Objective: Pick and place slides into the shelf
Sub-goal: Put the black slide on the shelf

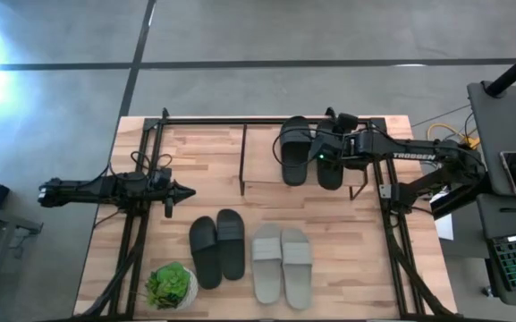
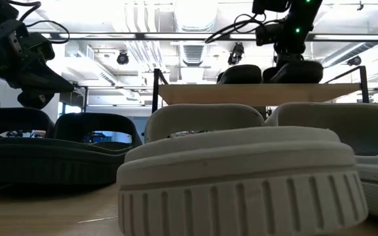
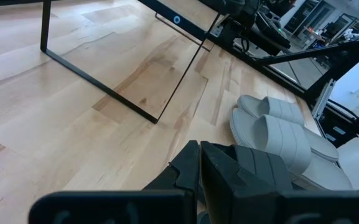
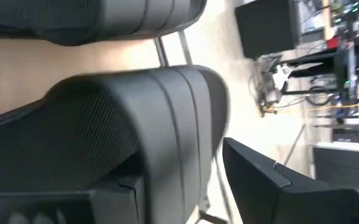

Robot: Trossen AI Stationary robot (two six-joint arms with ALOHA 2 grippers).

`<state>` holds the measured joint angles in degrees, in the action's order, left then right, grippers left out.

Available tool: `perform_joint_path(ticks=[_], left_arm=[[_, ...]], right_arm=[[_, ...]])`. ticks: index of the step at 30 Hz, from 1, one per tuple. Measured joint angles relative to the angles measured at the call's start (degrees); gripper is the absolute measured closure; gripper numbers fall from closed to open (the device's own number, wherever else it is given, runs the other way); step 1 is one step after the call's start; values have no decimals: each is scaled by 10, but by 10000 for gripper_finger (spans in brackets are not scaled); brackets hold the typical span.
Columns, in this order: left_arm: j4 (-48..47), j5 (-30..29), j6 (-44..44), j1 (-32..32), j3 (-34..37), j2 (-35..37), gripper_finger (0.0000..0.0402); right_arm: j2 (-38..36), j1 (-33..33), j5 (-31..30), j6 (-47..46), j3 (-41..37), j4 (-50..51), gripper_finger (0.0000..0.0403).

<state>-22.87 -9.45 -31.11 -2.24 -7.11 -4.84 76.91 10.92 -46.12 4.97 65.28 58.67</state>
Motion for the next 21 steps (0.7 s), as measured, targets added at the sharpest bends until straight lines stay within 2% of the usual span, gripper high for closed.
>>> perform_joint_path(ticks=[4,7,10,17,21], left_arm=[[0,0,0,0,0,0,402],[0,0,0,0,0,0,402],[0,0,0,0,0,0,402],[0,0,0,0,0,0,402],[0,0,0,0,0,0,402]], right_arm=[[-6,-6,8,-25,0,17,241],[-11,-5,66,-36,2,41,241],[-12,-9,94,-59,7,66,241],[-24,-37,109,-110,36,91,241],[-27,-41,83,-108,54,95,241]])
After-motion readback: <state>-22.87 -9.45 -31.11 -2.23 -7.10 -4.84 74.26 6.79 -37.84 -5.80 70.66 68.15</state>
